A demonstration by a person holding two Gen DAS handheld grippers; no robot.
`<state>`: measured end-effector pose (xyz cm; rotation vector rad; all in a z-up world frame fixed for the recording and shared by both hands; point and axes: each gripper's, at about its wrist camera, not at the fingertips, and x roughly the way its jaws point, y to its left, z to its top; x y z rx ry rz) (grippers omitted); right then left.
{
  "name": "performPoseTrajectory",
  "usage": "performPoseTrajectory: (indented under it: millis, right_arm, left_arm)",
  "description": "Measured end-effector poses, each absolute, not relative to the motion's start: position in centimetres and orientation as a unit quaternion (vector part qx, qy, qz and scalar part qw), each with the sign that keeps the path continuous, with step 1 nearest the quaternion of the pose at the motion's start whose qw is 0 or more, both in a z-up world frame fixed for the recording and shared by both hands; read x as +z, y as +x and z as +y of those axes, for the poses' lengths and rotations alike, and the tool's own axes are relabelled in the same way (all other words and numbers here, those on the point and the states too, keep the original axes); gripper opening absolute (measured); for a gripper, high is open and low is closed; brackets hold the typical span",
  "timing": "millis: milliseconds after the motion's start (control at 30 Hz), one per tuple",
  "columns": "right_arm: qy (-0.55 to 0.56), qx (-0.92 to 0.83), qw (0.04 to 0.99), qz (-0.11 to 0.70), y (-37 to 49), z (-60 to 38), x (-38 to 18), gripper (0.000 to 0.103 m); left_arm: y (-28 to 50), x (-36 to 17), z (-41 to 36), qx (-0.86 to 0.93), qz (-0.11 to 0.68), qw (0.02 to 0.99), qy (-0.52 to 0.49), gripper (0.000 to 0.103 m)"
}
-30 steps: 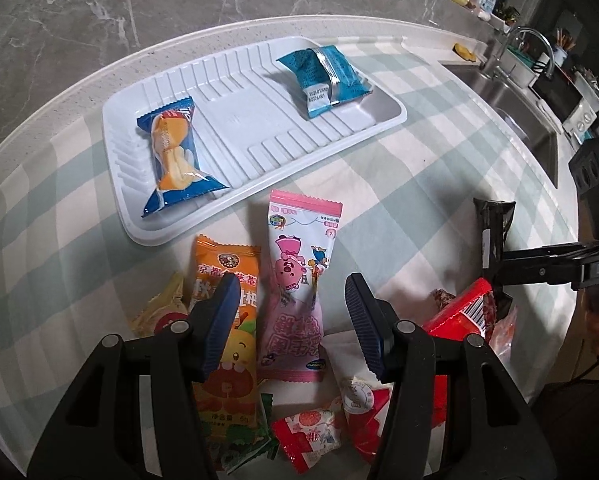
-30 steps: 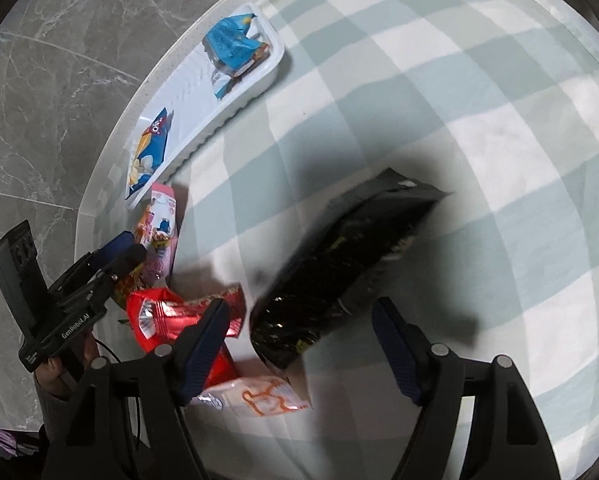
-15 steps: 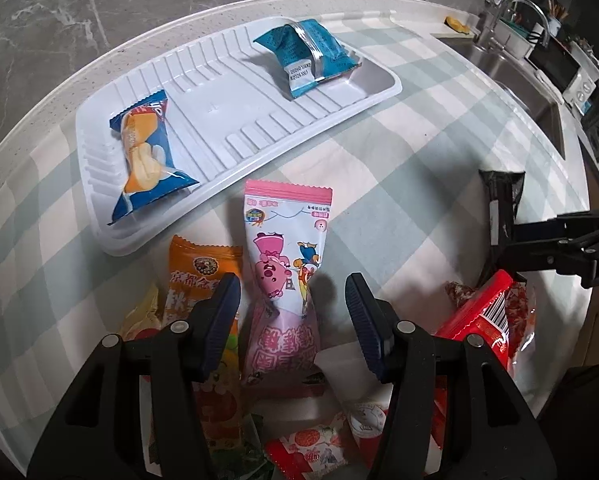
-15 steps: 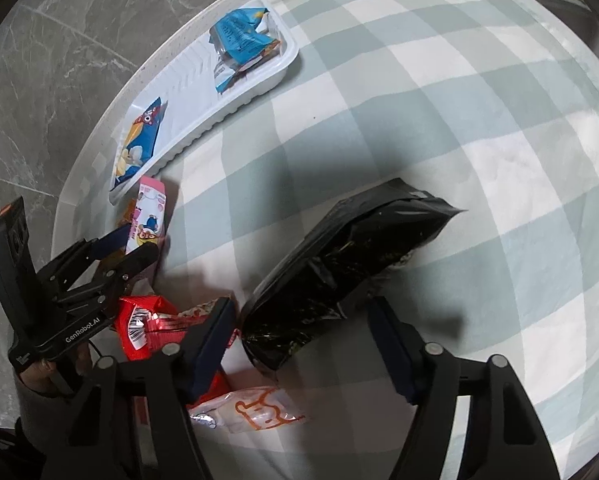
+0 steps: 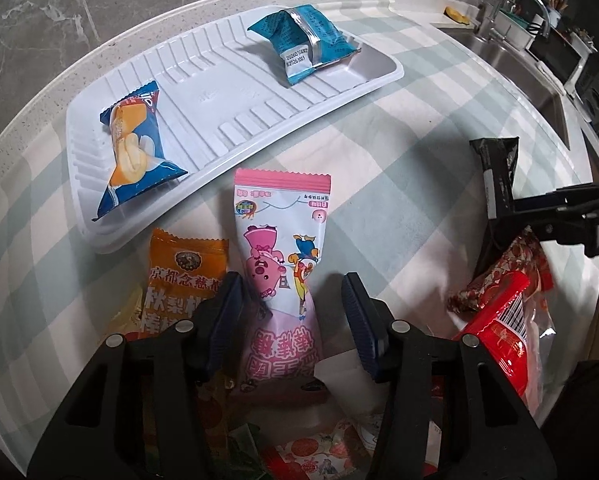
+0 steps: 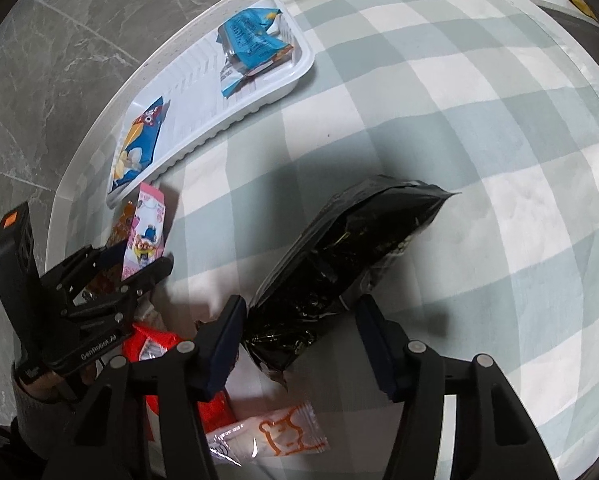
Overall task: Organize snacks
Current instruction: 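Grasp the pink candy packet with the left tool while the right tool grasps the black bag, then lower both packets into the white tray beside the others and release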
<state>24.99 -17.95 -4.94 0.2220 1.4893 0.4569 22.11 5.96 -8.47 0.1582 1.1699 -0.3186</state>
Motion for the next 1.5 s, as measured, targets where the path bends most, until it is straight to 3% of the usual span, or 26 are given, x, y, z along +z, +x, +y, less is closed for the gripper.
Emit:
performPoseTrajectory:
  millis: [167,267,500,1500]
  right_arm:
    - [0.07,0.205,0.716,0.663,25.4,-16.9,-4.8,0.058]
    - [0.044,0.211,0.726,0.653,25.5,-16.4,-4.8,0.045]
    - [0.065,0.239,0.727,0.64,25.6,-17.7,-4.7,0.032]
    - [0.138,0.29,0.747,0.581,25.9,-20.5,1.8,0.03]
  left_arm:
    - [22.1,-8.5,5.8,-0.147,0.547,0.821,0.075,0.044]
    - [22.1,-8.4,5.7,-0.148,0.544,0.823,0.076,0.032]
    - [22.1,-8.3,6.4,-0.156,0.544,0.823,0.044,0.025]
    - [22.8,-0.1,11.6,-0.183,0.484,0.847,-0.123,0.024]
